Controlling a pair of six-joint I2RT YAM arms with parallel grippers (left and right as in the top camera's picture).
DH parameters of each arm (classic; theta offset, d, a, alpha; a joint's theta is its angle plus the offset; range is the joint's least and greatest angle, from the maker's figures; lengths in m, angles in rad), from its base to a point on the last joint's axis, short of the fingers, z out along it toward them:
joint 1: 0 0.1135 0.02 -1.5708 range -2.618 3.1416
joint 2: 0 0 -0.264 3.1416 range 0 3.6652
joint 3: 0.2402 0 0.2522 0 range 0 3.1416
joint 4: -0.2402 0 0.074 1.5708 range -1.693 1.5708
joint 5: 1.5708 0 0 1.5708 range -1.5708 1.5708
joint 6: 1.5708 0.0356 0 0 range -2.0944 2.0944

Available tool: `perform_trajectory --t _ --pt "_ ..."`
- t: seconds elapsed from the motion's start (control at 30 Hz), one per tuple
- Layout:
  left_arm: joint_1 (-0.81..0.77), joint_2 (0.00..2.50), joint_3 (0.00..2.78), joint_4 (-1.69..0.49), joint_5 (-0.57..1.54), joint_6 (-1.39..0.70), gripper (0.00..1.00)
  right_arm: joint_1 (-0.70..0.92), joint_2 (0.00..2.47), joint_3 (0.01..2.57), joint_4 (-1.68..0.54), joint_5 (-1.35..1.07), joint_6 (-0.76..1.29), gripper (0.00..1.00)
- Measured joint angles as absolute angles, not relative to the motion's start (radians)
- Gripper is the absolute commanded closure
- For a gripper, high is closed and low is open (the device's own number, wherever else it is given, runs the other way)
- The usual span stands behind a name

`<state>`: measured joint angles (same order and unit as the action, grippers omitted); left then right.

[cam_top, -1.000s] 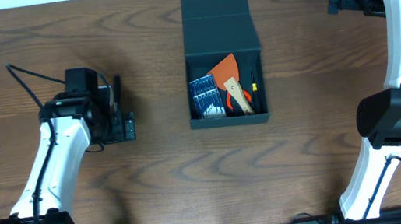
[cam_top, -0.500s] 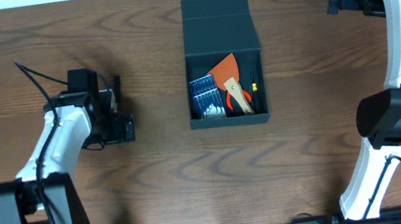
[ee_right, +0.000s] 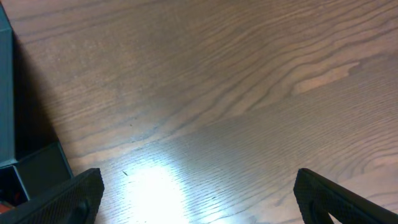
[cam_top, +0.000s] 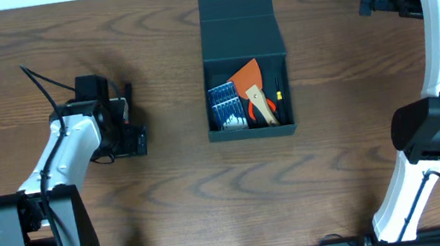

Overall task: Pack container
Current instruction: 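Position the left gripper over the red-handled hammer and descend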

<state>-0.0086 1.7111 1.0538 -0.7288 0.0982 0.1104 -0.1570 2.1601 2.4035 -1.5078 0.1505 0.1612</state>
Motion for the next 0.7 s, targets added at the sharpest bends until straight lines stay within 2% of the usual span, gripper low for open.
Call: perform_trajectory --t 0.7 --pt "-0.009 1.805 1.141 -0.757 0.098 0.14 0.08 -0.157 2.16 2.403 -1.508 0.15 0.161 0.01"
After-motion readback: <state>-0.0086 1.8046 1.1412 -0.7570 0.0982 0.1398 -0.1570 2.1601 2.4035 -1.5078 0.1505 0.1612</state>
